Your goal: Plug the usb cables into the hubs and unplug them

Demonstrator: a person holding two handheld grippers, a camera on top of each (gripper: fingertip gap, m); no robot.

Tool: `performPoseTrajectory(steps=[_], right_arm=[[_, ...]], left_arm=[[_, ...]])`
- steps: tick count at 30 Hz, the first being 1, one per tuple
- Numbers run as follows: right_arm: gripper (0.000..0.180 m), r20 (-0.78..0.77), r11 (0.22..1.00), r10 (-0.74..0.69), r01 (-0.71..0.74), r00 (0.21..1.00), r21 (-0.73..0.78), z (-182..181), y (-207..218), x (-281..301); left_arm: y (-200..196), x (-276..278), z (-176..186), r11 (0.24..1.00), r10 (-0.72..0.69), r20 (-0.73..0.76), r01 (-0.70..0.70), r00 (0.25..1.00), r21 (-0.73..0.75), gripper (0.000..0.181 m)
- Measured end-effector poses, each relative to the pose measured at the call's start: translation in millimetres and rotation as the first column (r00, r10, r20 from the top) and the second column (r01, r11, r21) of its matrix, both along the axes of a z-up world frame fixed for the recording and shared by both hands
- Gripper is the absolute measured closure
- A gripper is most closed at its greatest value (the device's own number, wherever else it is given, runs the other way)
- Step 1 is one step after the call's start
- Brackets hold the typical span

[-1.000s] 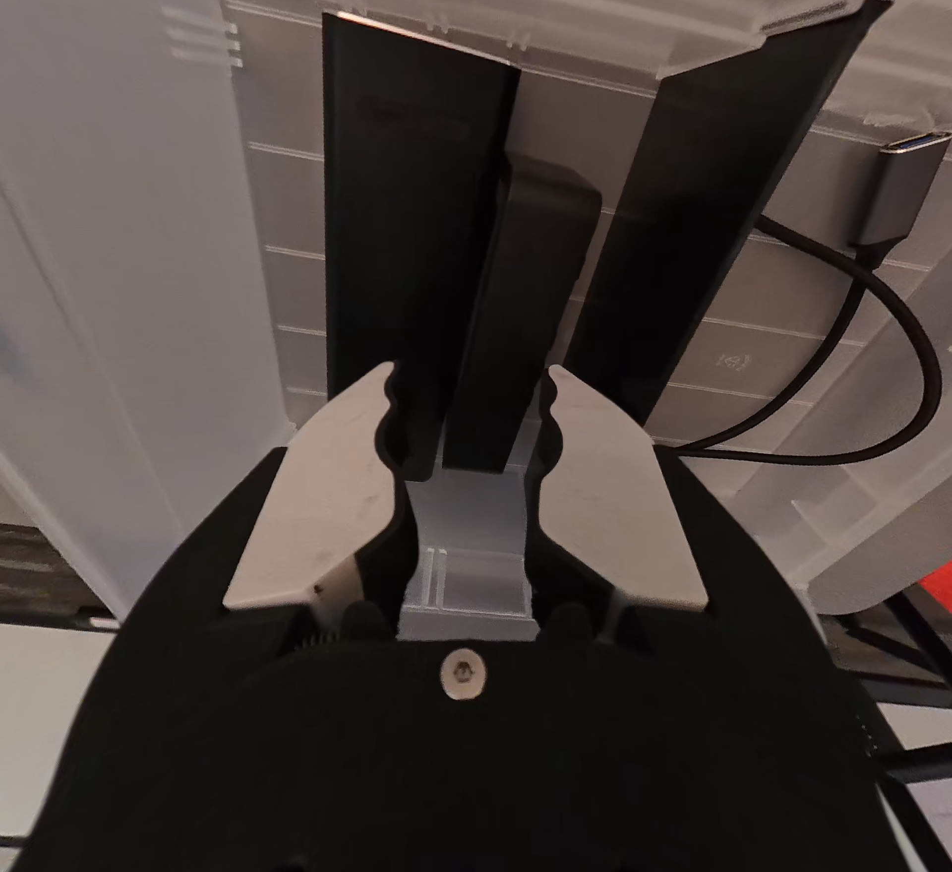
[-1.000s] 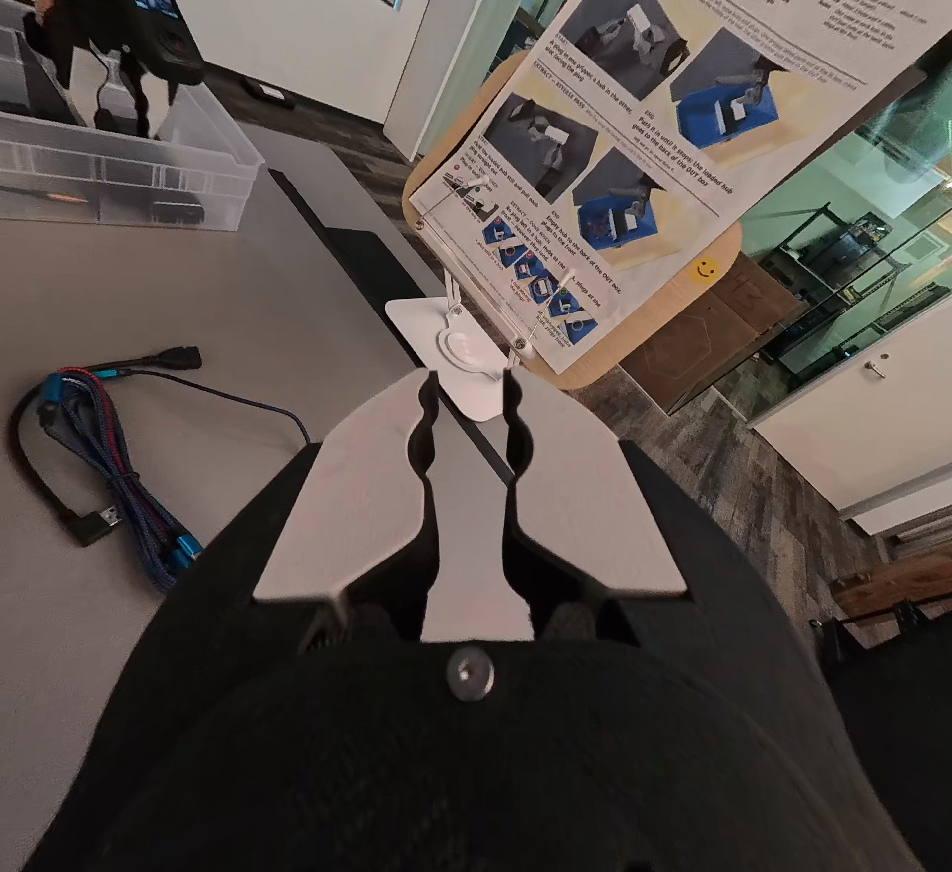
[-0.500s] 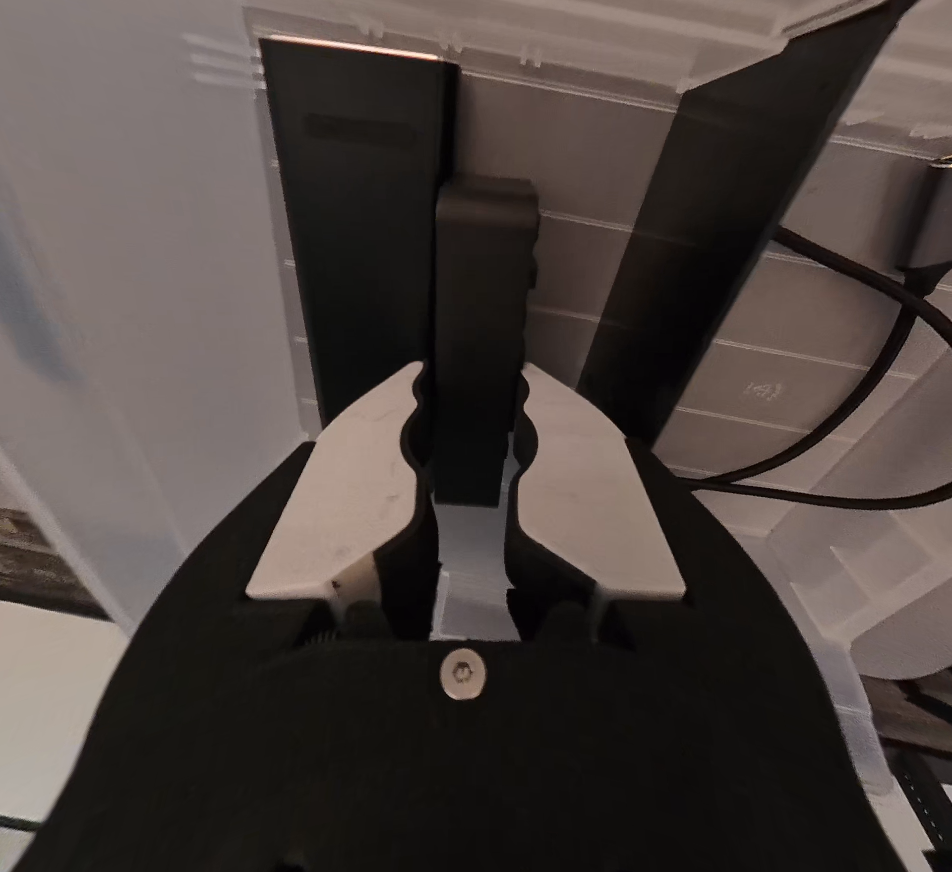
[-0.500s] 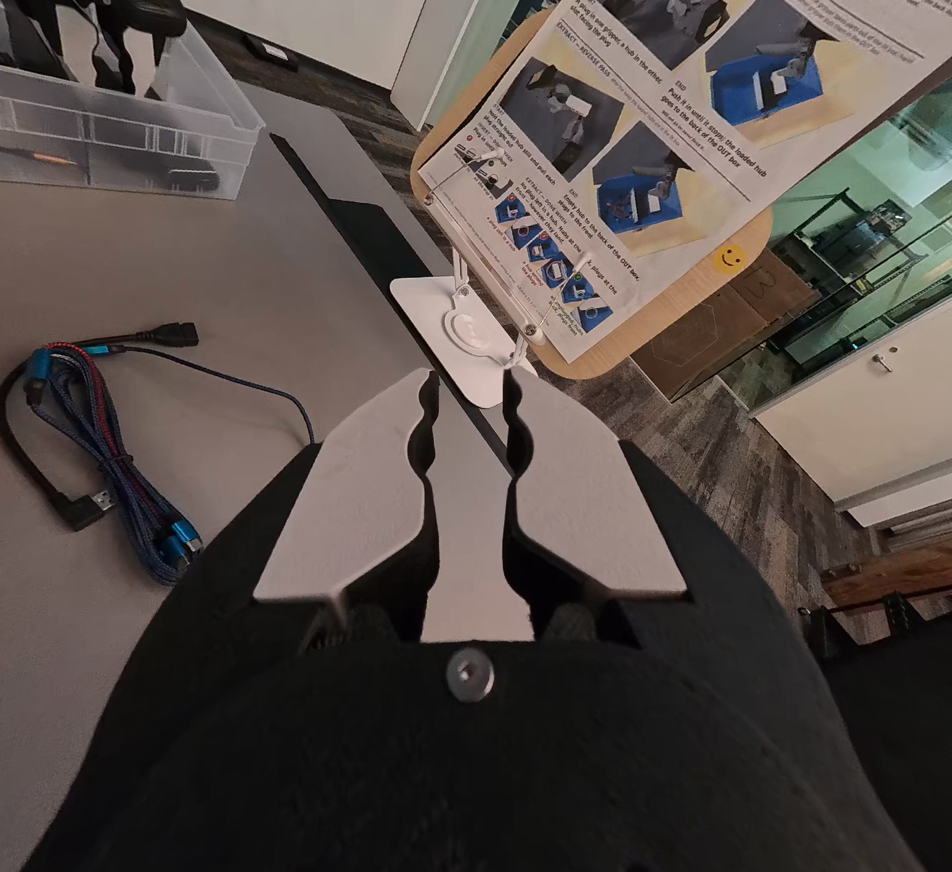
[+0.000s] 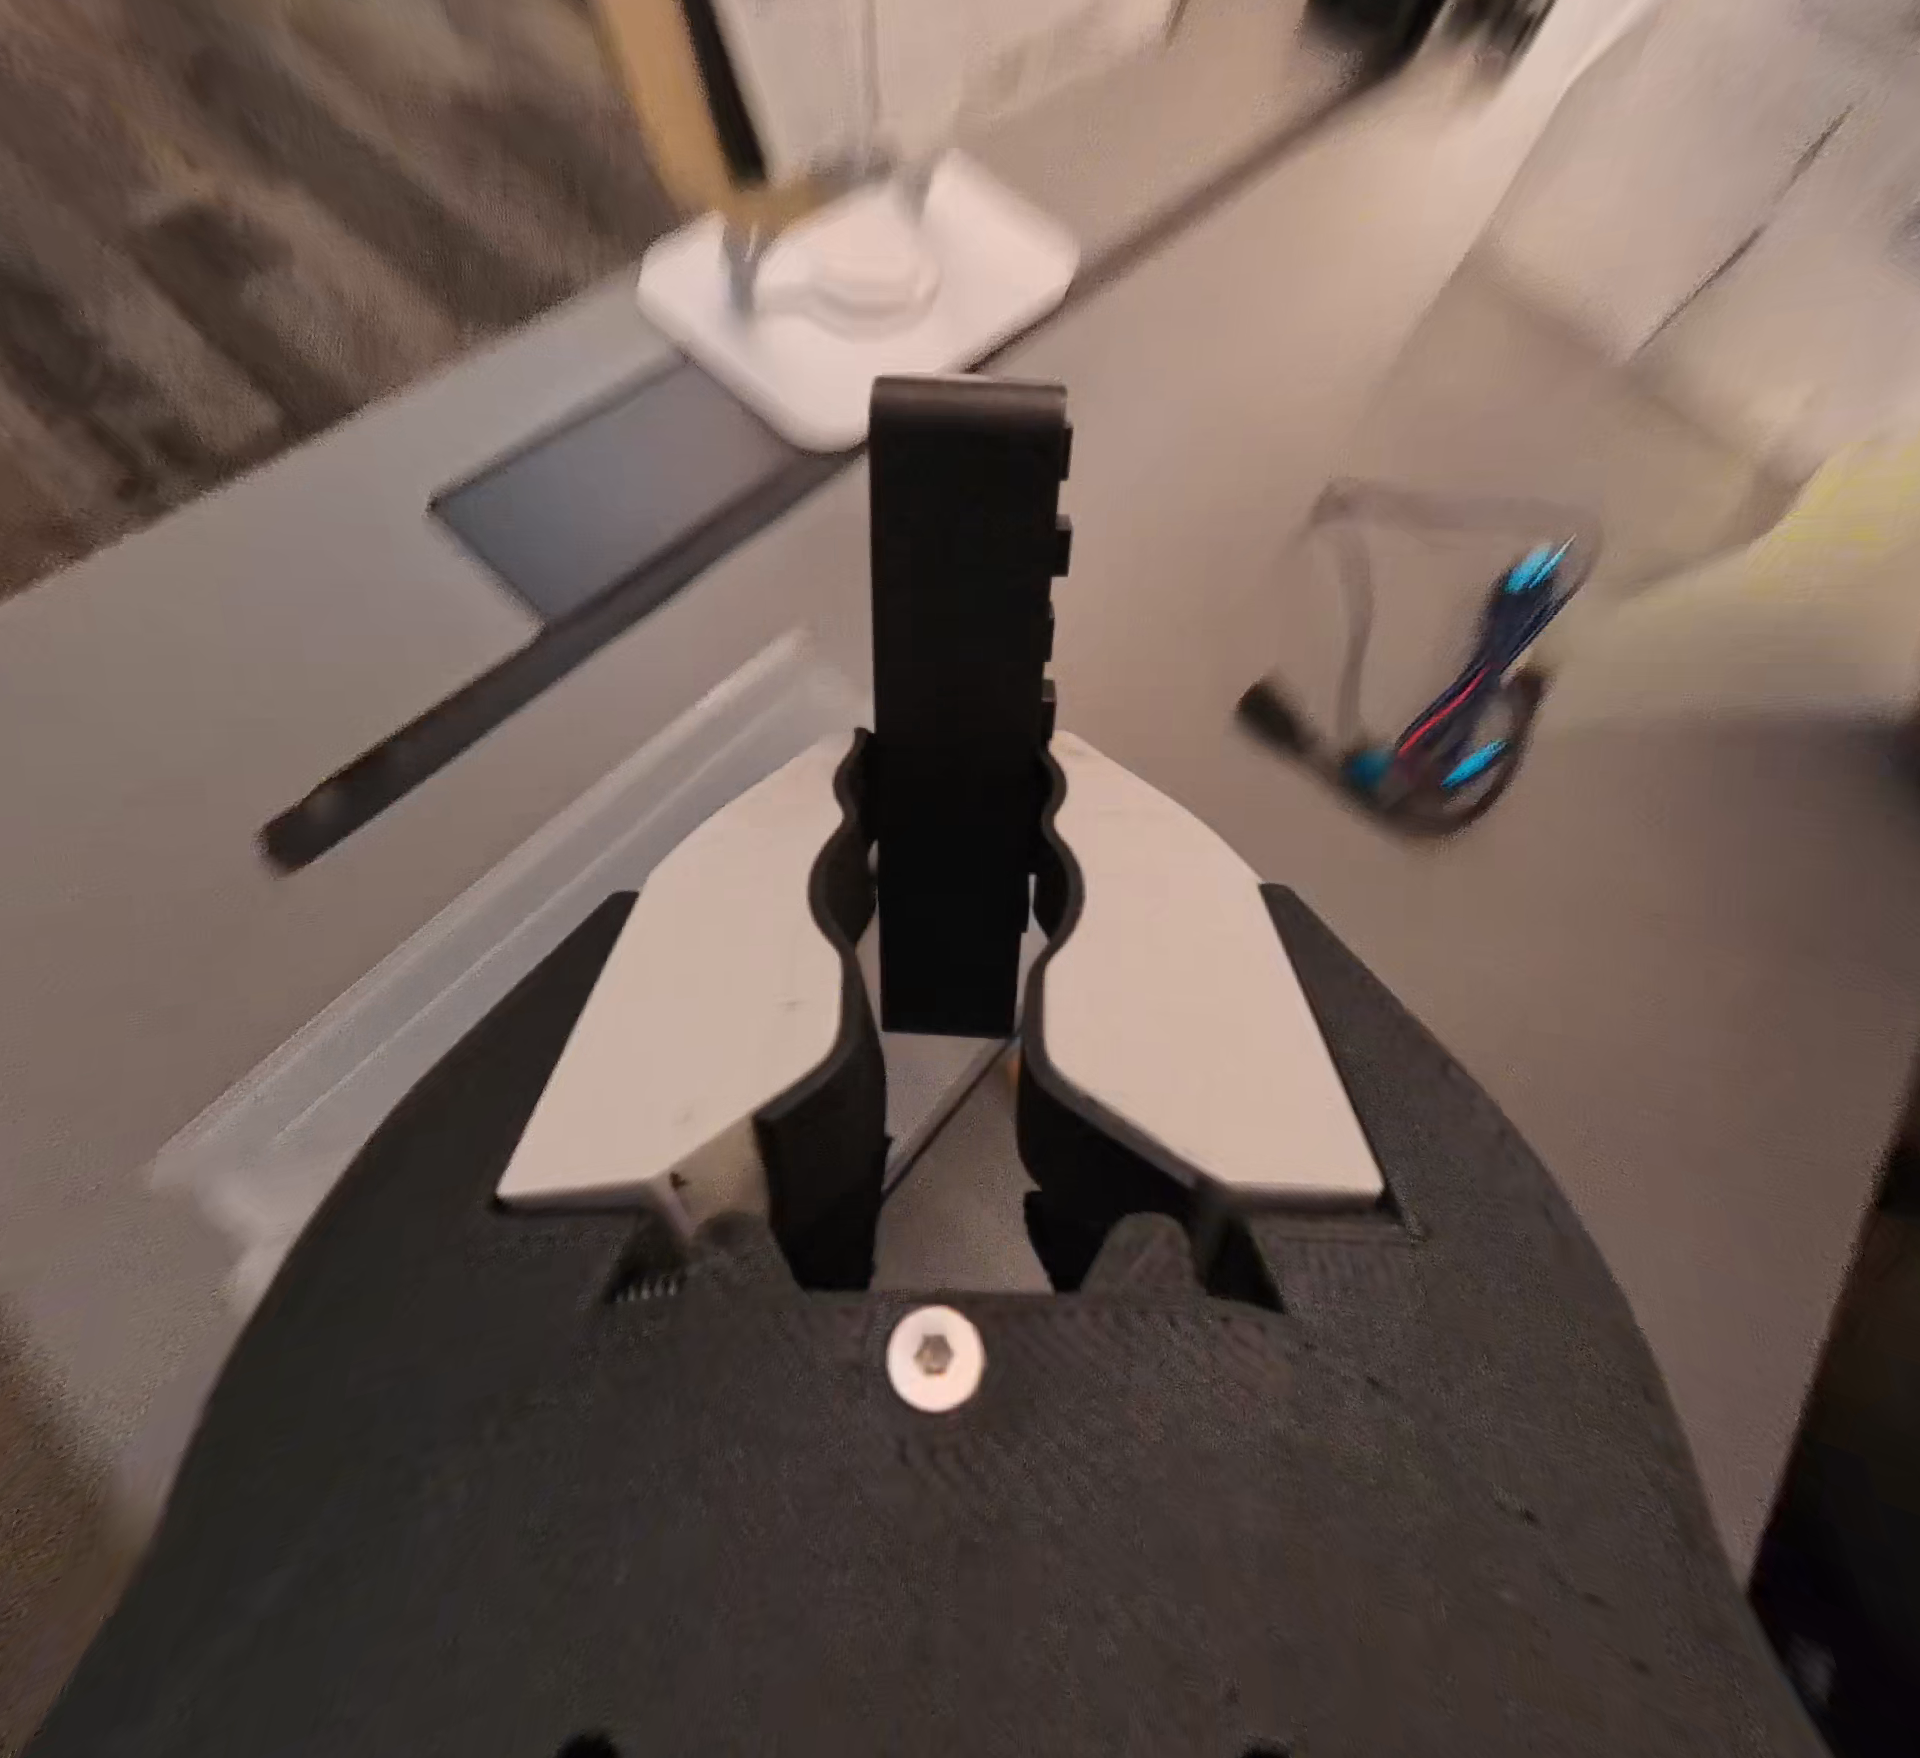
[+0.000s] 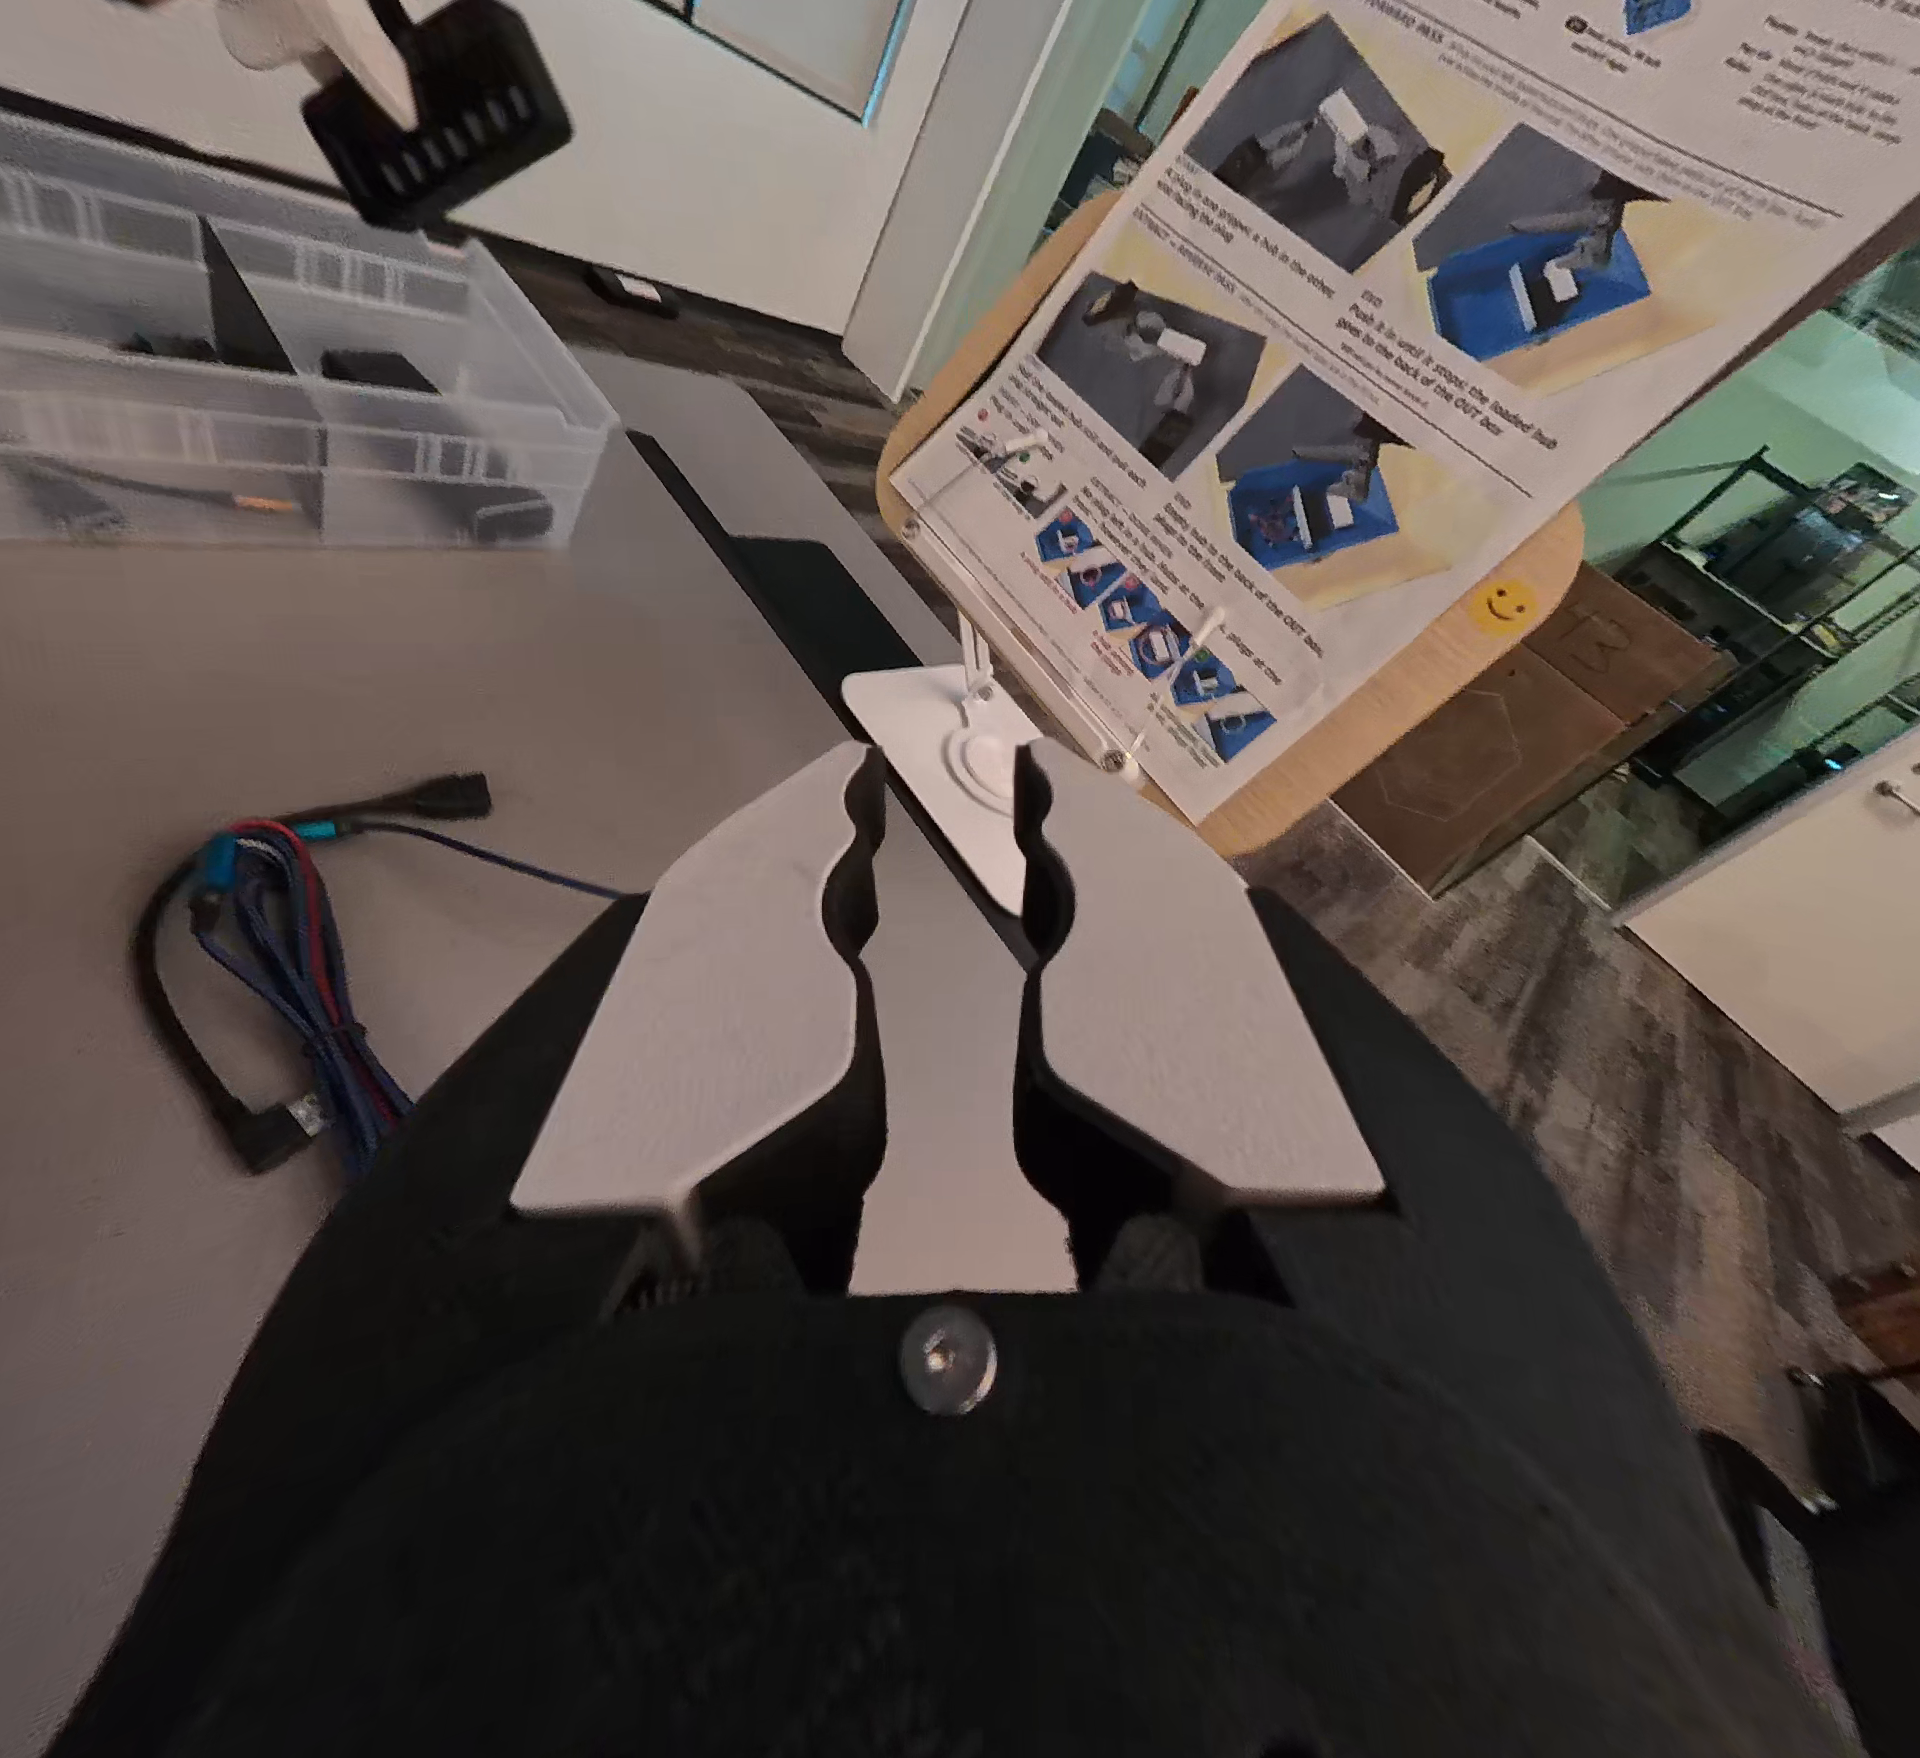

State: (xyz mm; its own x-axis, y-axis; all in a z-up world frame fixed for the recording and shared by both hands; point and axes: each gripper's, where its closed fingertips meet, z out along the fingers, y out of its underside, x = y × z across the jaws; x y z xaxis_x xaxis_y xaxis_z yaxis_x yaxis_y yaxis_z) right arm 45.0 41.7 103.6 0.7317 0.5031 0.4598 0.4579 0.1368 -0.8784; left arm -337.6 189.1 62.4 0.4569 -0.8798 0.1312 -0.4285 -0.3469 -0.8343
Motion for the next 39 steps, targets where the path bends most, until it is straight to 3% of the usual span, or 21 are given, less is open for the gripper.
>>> performPoseTrajectory(steps=[4,7,10,13,15,18,22,23,26,28,32,34,36,37,39], right_arm=[[0.156,-0.120,0.990,0.139,-0.140,0.983,0.004,13.0,-2.1,-39.7],[0.156,-0.234,0.943,0.326,-0.334,0.916,0.008,19.3,-10.6,-83.7],[0.146,-0.342,0.901,0.400,-0.433,0.850,-0.022,19.0,-12.8,-101.5],[0.130,-0.408,0.874,0.437,-0.486,0.802,-0.020,19.5,-15.1,-102.1],[0.116,-0.352,0.859,0.449,-0.505,0.822,-0.082,0.9,-12.8,-109.0],[0.113,-0.258,0.834,0.433,-0.492,0.864,-0.250,-38.9,-4.8,-115.1],[0.144,-0.282,0.676,0.498,-0.571,0.820,-0.466,-71.0,-21.8,-120.7],[0.138,-0.254,0.652,0.509,-0.561,0.823,-0.510,-80.0,-26.1,-121.4],[0.145,-0.140,0.685,0.508,-0.497,0.850,-0.533,-94.8,-22.1,-122.4],[0.151,-0.154,0.648,0.526,-0.512,0.836,-0.565,-99.4,-25.3,-126.0],[0.152,-0.290,0.637,0.501,-0.574,0.815,-0.514,-82.3,-16.2,-126.2],[0.152,-0.428,0.637,0.452,-0.620,0.782,-0.458,-70.1,-4.5,-120.6],[0.152,-0.602,0.679,0.312,-0.616,0.735,-0.400,-61.1,23.7,-103.1],[0.152,-0.719,0.708,0.203,-0.606,0.665,-0.362,-57.1,42.9,-88.5],[0.152,-0.911,0.714,0.082,-0.662,0.403,-0.229,-52.5,66.8,-59.9]], left_arm=[[-66.0,80.4,47.3,0.993,-0.112,0.322,0.121,0.940,-0.008,0.155],[-108.4,143.9,44.5,0.973,-0.169,0.387,0.217,0.907,-0.084,0.155],[-131.9,195.0,16.8,0.959,-0.226,0.303,0.266,0.926,-0.097,0.155],[-140.6,225.8,-20.1,0.951,-0.309,0.078,0.309,0.948,0.009,0.155],[-153.2,239.5,-37.1,0.914,-0.401,-0.035,0.402,0.915,0.046,0.155],[-172.1,248.8,-50.8,0.843,-0.518,-0.154,0.533,0.841,0.075,0.155],[-169.5,245.7,-69.0,0.854,-0.498,-0.273,0.520,0.823,0.009,0.155],[-170.9,245.6,-71.7,0.855,-0.503,-0.275,0.519,0.819,-0.019,0.155],[-175.3,245.9,-79.1,0.843,-0.523,-0.315,0.536,0.792,-0.052,0.155],[-176.0,245.3,-80.7,0.836,-0.531,-0.333,0.546,0.779,-0.054,0.155],[-161.1,243.8,-55.5,0.870,-0.480,-0.207,0.493,0.852,0.013,0.149],[-136.9,232.4,-35.3,0.926,-0.367,-0.124,0.375,0.922,0.050,0.112],[-106.7,213.5,-19.6,0.980,-0.181,0.017,0.179,0.983,0.084,0.101],[-93.7,204.1,-16.0,0.994,-0.079,0.116,0.069,0.990,0.082,0.102],[-88.7,201.1,-12.7,0.999,0.002,0.395,-0.018,0.919,0.037,0.110]])
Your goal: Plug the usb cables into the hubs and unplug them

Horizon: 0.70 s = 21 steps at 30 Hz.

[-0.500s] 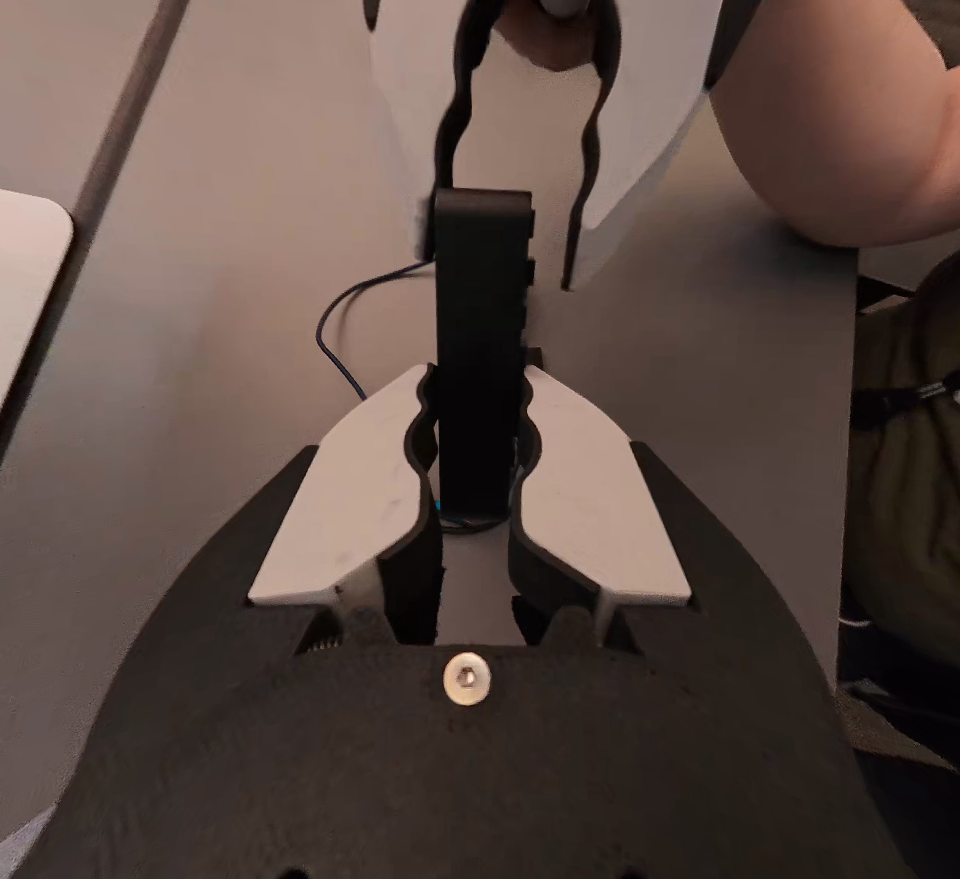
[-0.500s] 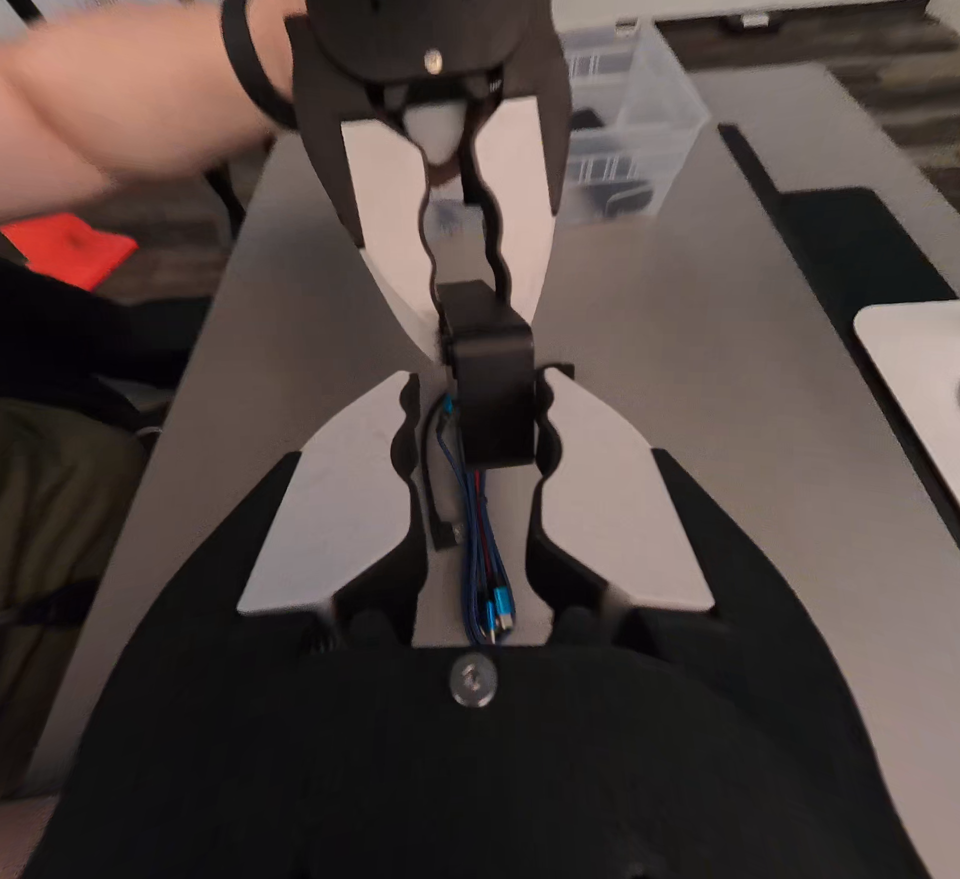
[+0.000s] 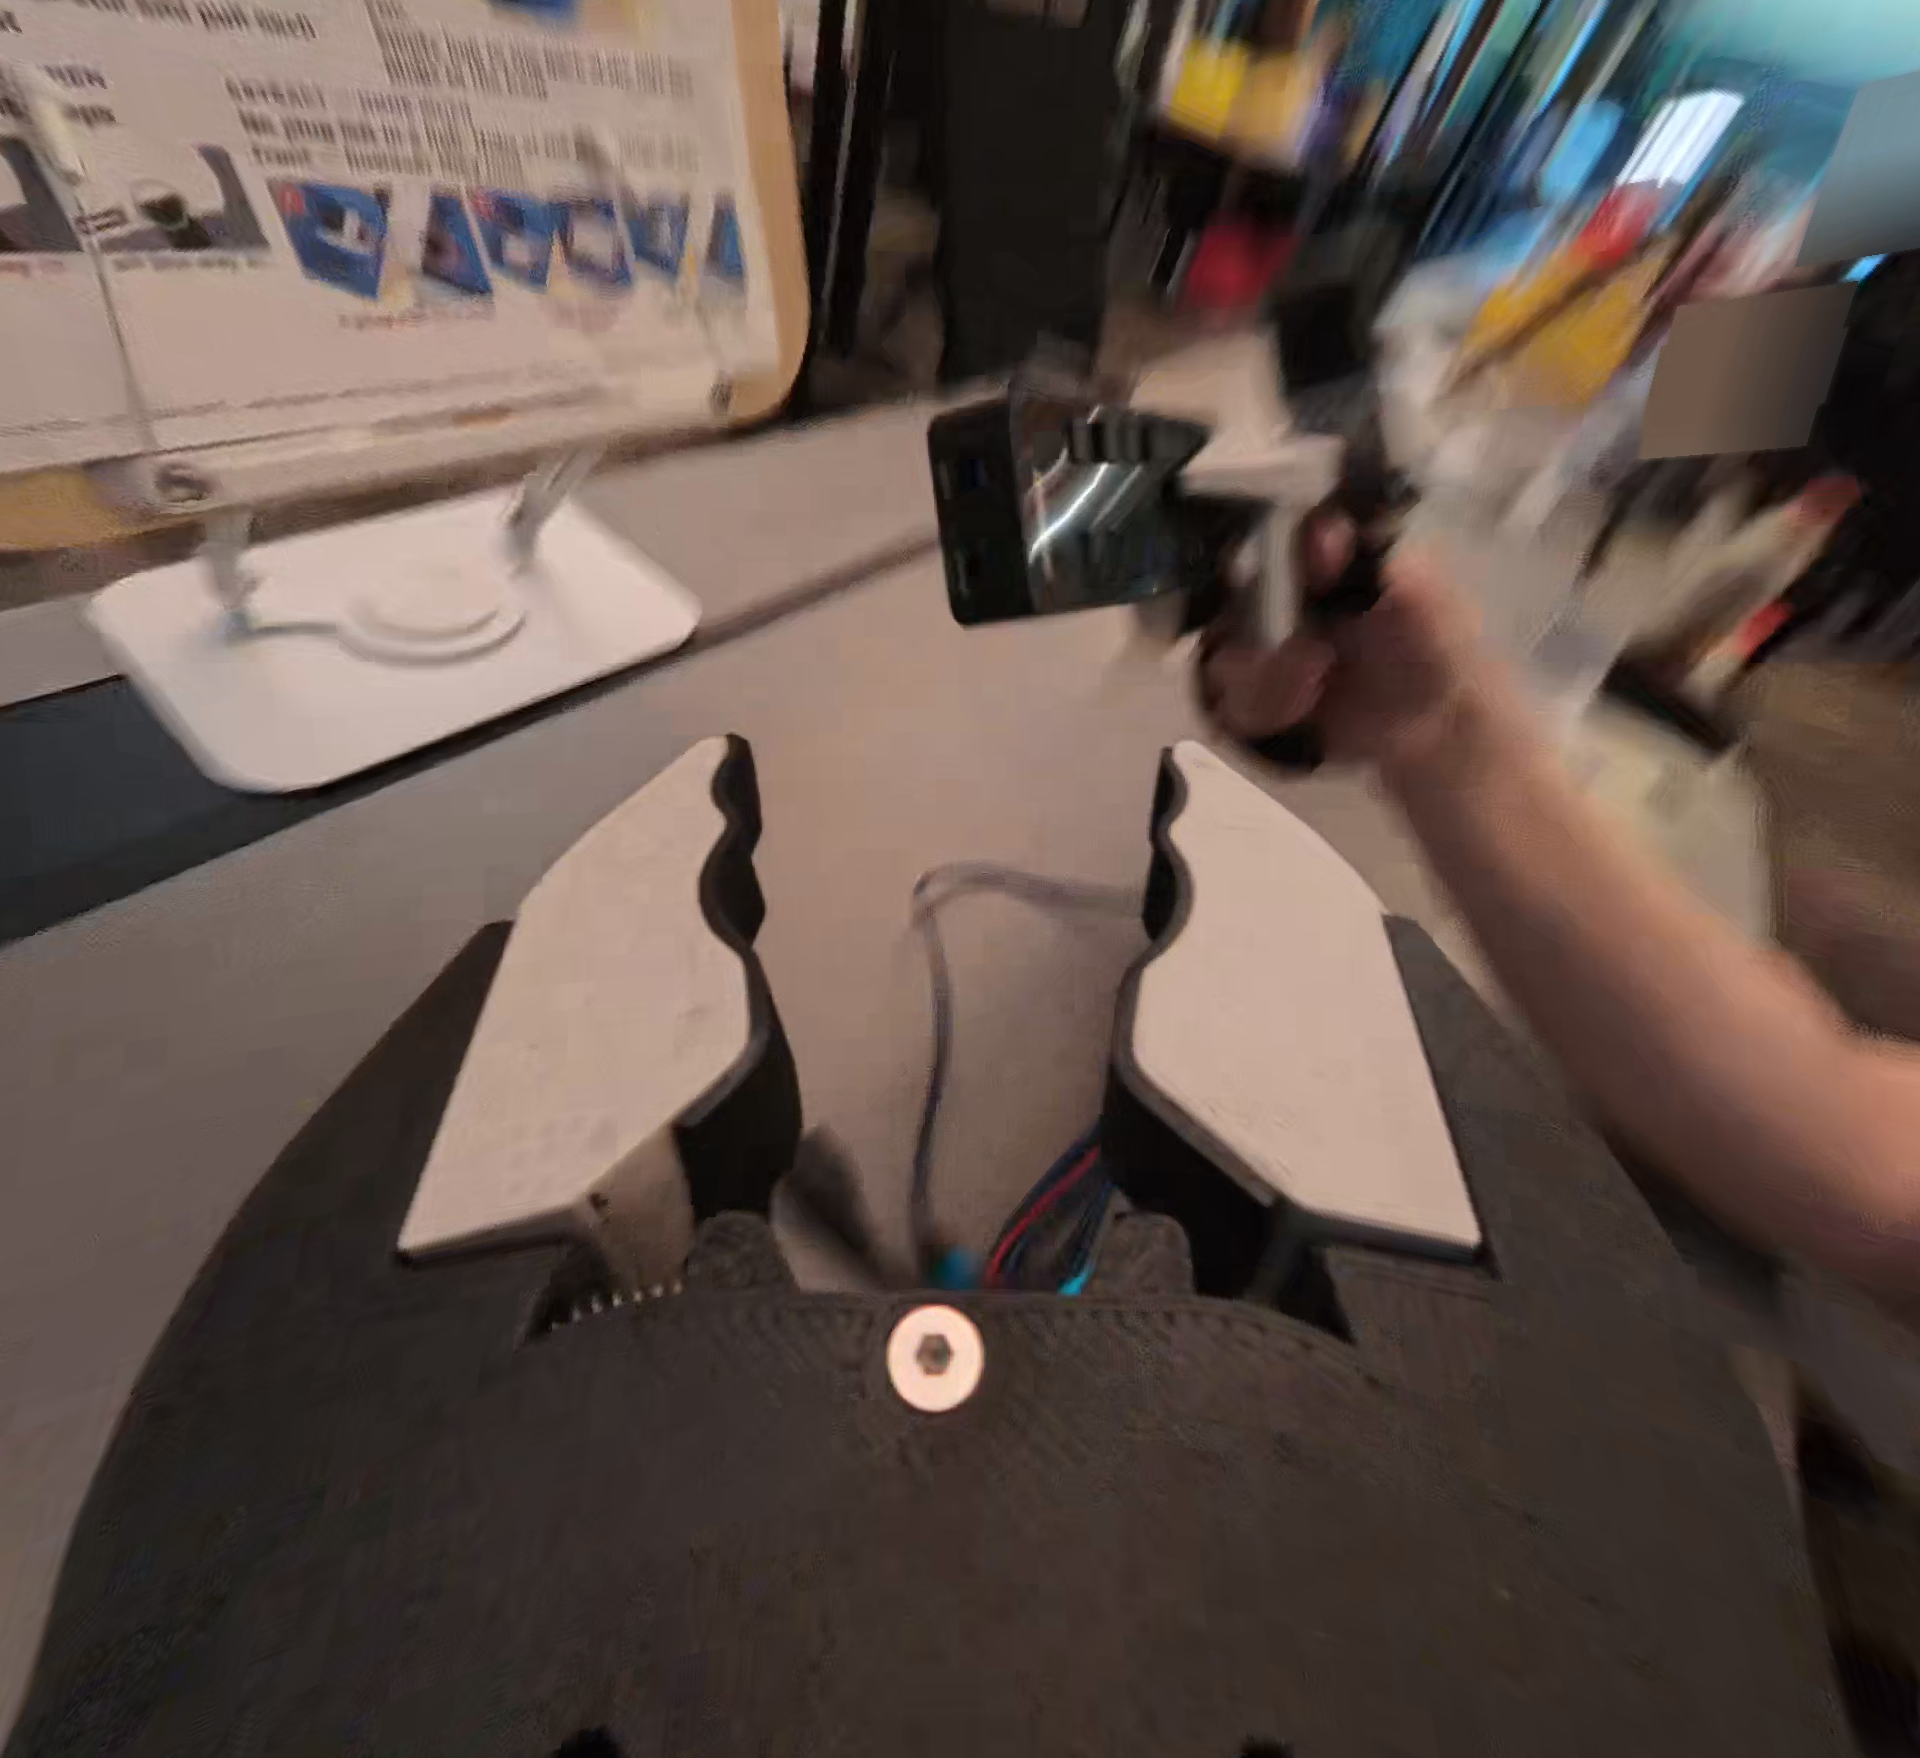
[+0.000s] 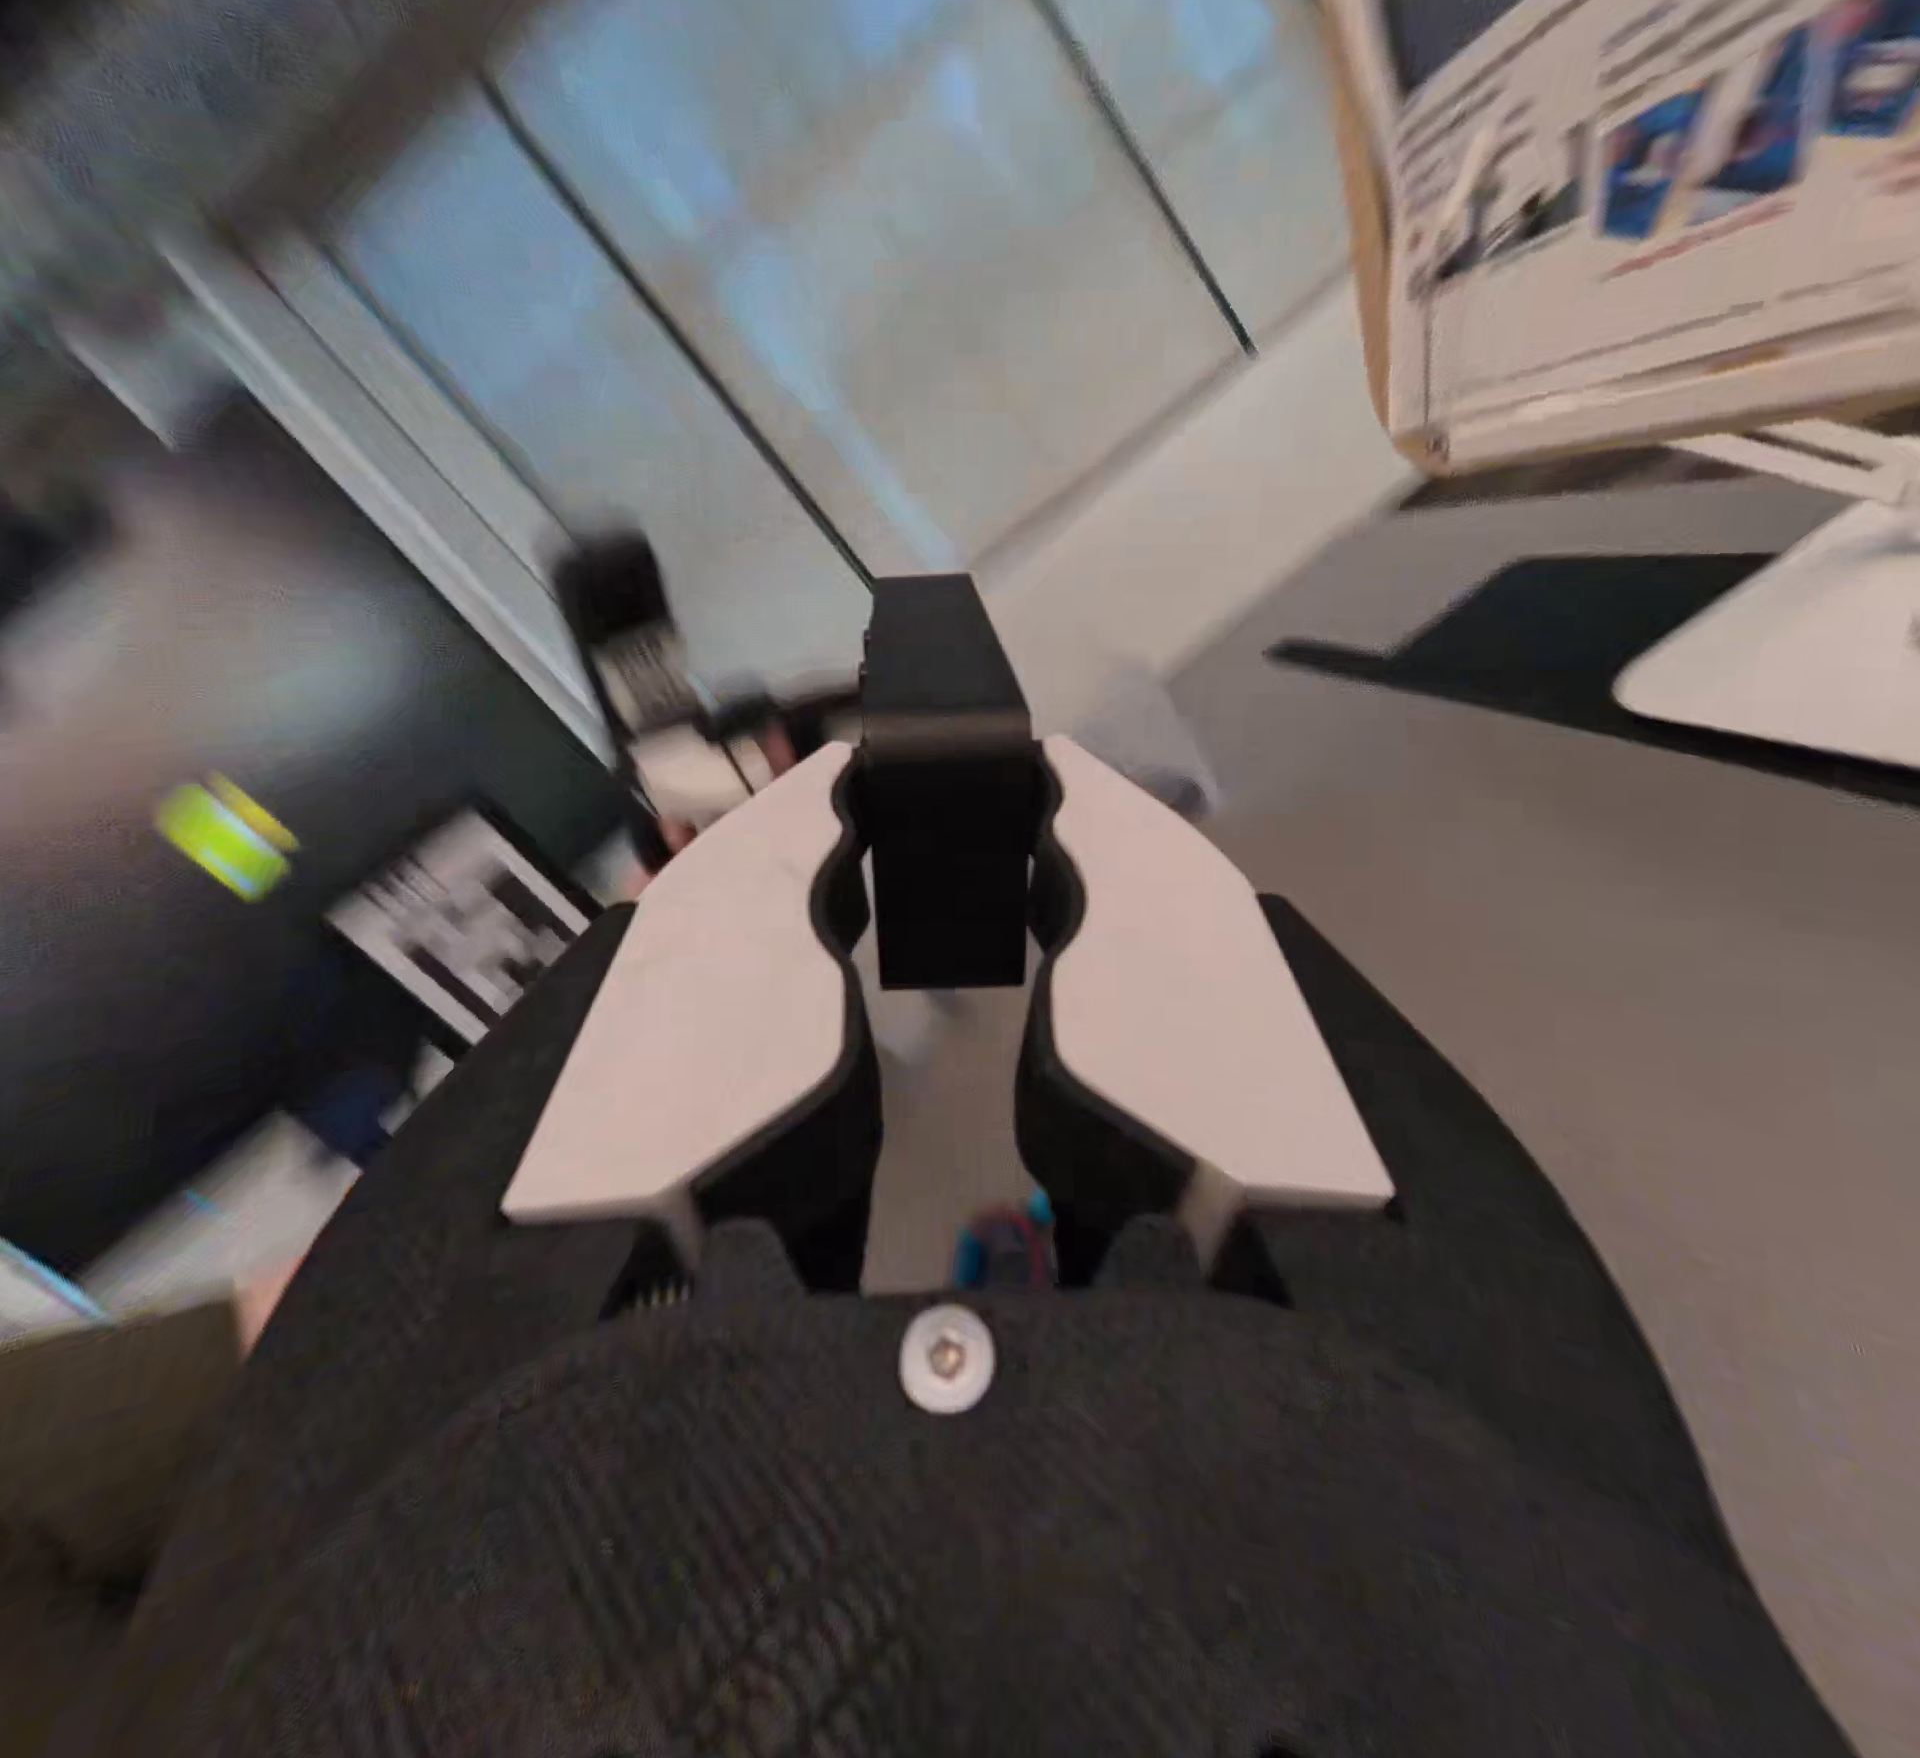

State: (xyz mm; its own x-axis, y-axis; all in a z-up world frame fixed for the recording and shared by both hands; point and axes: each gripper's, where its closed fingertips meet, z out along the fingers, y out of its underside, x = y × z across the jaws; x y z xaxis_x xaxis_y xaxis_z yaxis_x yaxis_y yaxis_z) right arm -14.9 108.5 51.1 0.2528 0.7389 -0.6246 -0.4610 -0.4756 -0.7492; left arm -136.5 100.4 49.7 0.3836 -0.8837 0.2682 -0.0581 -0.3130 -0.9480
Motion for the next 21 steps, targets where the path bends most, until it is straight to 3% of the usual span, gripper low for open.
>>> performPoseTrajectory(steps=[1,3,5,8,12,14,16,19,21], right_arm=[[0.152,-0.181,0.999,0.013,-0.020,0.983,-0.041,1.2,7.1,12.8],[0.152,-0.492,0.992,0.054,-0.105,0.869,-0.076,0.8,15.2,34.3],[0.152,-0.612,0.990,0.038,-0.114,0.790,-0.085,-5.6,20.9,44.2],[0.152,-0.549,0.993,0.006,-0.069,0.836,-0.094,-13.8,23.9,33.0],[0.152,-0.504,0.999,0.044,-0.046,0.863,0.008,0.9,15.7,13.3],[0.153,-0.482,0.997,0.081,-0.064,0.873,0.053,6.3,10.0,0.1],[0.153,-0.430,0.993,0.111,-0.083,0.896,0.083,4.3,6.2,-15.9],[0.147,-0.309,0.993,0.114,-0.104,0.944,0.047,-8.9,9.4,-29.5],[0.146,-0.107,0.998,-0.009,0.015,0.994,0.058,-27.4,19.8,-28.4]], left_arm=[[-2.6,6.8,-0.7,1.000,-0.001,0.141,0.004,0.990,-0.017,0.114],[-3.3,29.2,-19.0,0.996,0.004,0.236,0.016,0.972,-0.082,0.107],[-2.9,54.0,-26.9,0.989,-0.027,0.297,0.068,0.955,-0.129,0.103],[10.9,76.5,-14.6,0.989,-0.019,0.388,0.075,0.921,-0.129,0.105],[25.3,97.6,2.3,0.990,-0.022,0.454,0.084,0.891,-0.117,0.105],[20.7,102.3,13.1,0.986,-0.090,0.505,0.148,0.858,-0.077,0.120],[15.0,95.8,22.7,0.987,-0.137,0.523,0.163,0.841,-0.004,0.153],[19.9,83.0,12.9,0.994,-0.108,0.319,0.095,0.942,0.056,0.155],[26.7,64.2,1.7,0.989,-0.018,0.140,-0.003,0.990,0.147,0.155]])
